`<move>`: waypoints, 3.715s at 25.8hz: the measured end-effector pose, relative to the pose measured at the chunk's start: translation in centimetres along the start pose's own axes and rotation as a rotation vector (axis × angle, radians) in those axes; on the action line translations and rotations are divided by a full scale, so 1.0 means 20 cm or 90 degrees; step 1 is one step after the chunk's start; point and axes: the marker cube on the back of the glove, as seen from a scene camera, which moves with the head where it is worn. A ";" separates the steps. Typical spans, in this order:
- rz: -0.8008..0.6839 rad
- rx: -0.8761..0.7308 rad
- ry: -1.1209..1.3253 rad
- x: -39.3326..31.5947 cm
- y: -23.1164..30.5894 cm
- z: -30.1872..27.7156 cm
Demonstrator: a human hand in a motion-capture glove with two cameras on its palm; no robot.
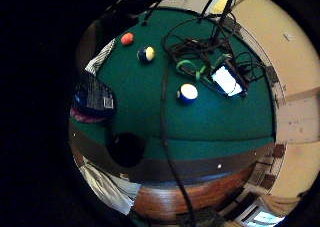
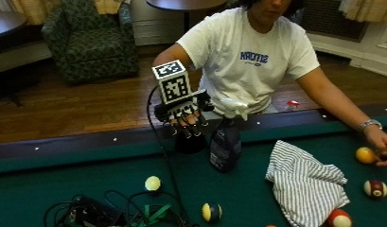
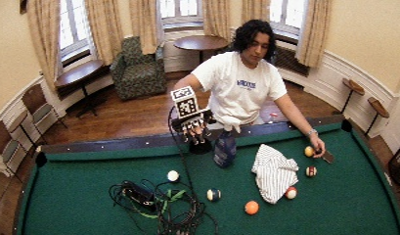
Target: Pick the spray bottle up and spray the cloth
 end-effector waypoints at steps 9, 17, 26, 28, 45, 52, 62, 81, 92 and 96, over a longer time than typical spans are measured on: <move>0.007 -0.023 -0.211 -0.08 -0.01 0.15; 0.029 -0.019 -0.356 -0.18 -0.05 0.25; 0.042 0.010 -0.508 -0.28 -0.11 0.28; 0.044 0.017 -0.528 -0.30 -0.13 0.29; 0.030 0.132 -0.609 -0.41 -0.29 0.35; 0.031 0.137 -0.618 -0.45 -0.37 0.36; 0.024 0.119 -0.650 -0.53 -0.48 0.39; -0.029 0.133 -0.635 -0.60 -0.48 0.30; 0.002 0.141 -0.673 -0.57 -0.46 0.24; 0.007 0.129 -0.682 -0.56 -0.44 0.25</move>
